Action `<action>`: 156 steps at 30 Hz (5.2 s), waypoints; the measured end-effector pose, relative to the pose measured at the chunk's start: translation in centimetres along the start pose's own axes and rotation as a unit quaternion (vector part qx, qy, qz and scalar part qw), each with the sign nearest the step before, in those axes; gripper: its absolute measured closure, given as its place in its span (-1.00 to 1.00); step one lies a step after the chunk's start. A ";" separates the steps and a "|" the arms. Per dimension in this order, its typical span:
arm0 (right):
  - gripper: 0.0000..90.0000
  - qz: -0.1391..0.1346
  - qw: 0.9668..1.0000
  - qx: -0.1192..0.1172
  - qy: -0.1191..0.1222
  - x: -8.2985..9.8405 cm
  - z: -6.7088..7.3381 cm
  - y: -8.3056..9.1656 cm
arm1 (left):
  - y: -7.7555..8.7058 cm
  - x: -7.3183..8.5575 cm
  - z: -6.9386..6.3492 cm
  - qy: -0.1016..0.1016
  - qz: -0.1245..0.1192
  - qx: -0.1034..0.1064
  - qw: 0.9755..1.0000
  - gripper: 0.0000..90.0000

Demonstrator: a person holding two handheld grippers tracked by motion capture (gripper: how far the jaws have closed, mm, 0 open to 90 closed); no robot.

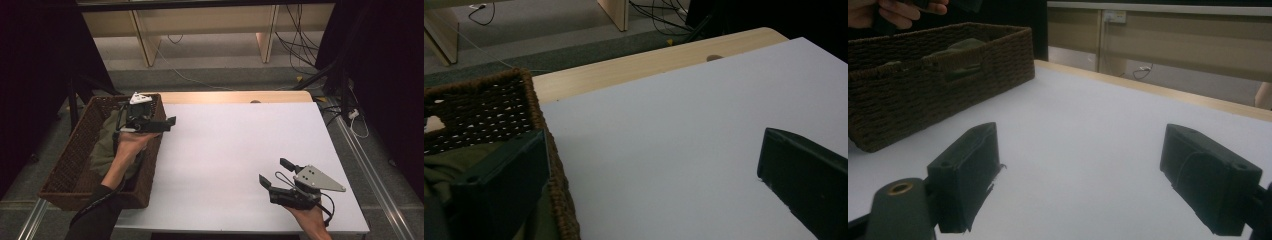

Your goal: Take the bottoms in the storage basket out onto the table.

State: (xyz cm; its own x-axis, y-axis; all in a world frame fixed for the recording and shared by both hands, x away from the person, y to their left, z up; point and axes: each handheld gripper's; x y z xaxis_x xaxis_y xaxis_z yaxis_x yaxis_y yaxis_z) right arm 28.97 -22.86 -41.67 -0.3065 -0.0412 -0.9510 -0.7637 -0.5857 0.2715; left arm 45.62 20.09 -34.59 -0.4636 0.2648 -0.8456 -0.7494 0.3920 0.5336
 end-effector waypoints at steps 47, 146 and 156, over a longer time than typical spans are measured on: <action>-0.62 0.015 1.000 0.000 -0.001 0.2 -0.2 -0.3 | -2.4 5.3 8.8 0.034 0.189 -0.052 0.980 -0.99; -0.59 0.022 1.000 -0.011 0.001 0.2 -0.1 -0.6 | 1.9 6.5 10.5 0.167 0.091 0.017 0.982 0.82; -0.59 0.022 1.000 -0.010 0.000 0.2 -0.1 -0.5 | 2.6 5.3 9.6 0.182 0.039 0.057 0.981 0.82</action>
State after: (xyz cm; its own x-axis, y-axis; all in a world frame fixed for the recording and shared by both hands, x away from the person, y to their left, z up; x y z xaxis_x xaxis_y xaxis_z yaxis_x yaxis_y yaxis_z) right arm 29.38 -22.65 -42.03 -0.3387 -0.0669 -0.9385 -0.7385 -0.5992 0.3092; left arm 45.75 30.92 -37.51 -0.6715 -0.0259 -0.7406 -0.6566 0.4841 0.5784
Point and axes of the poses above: each handheld gripper's, and its own axes: y roughly backward along the jaws, x roughly out of its underside, z roughly to its left, and after that the axes turned 7 degrees about -y, right-handed
